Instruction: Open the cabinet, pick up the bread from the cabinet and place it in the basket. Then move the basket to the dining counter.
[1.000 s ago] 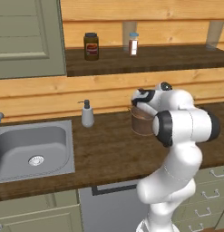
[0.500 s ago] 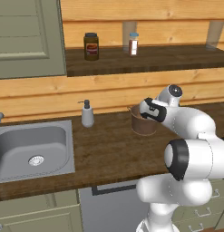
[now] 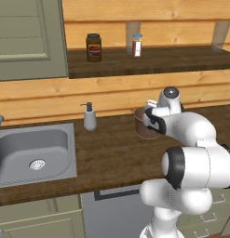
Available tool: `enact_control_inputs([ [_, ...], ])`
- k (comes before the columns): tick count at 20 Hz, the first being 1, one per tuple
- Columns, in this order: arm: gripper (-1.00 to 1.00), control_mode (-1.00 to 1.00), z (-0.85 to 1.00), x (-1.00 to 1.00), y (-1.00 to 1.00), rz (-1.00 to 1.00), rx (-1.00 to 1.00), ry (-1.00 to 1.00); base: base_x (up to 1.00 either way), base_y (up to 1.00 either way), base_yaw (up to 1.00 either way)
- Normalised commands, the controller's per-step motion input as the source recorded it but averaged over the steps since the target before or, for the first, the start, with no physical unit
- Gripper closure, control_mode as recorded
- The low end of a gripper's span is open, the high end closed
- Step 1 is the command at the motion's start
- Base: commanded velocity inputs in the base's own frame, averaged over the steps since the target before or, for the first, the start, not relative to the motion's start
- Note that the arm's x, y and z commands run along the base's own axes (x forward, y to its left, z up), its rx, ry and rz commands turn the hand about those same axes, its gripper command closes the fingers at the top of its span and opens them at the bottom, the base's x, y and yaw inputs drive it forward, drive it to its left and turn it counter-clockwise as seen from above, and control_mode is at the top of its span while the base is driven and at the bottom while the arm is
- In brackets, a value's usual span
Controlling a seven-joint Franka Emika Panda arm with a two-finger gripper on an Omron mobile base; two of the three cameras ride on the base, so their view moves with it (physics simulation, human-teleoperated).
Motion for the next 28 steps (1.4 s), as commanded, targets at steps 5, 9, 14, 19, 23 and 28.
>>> enact_control_inputs([
  [5,-1.00,-1.00,-0.06,-0.20,-0.25,-0.30,0.23,0.16,0.00,0.00,0.00],
  [9,-1.00,-1.00,-0.09,0.06,-0.06,-0.20,0.23,0.08,0.00,0.00,0.00],
  [14,-1.00,-1.00,-0.19,0.30,0.03,-0.11,0.19,0.00,0.00,0.00,0.00],
  [19,-1.00,-1.00,-0.48,0.10,0.01,-0.10,0.17,0.00,0.00,0.00,0.00],
  [23,-1.00,-1.00,-0.29,0.35,0.00,-0.06,0.13,0.00,0.00,0.00,0.00],
  [28,-1.00,-1.00,-0.18,0.37,0.00,-0.03,0.09,0.00,0.00,0.00,0.00],
])
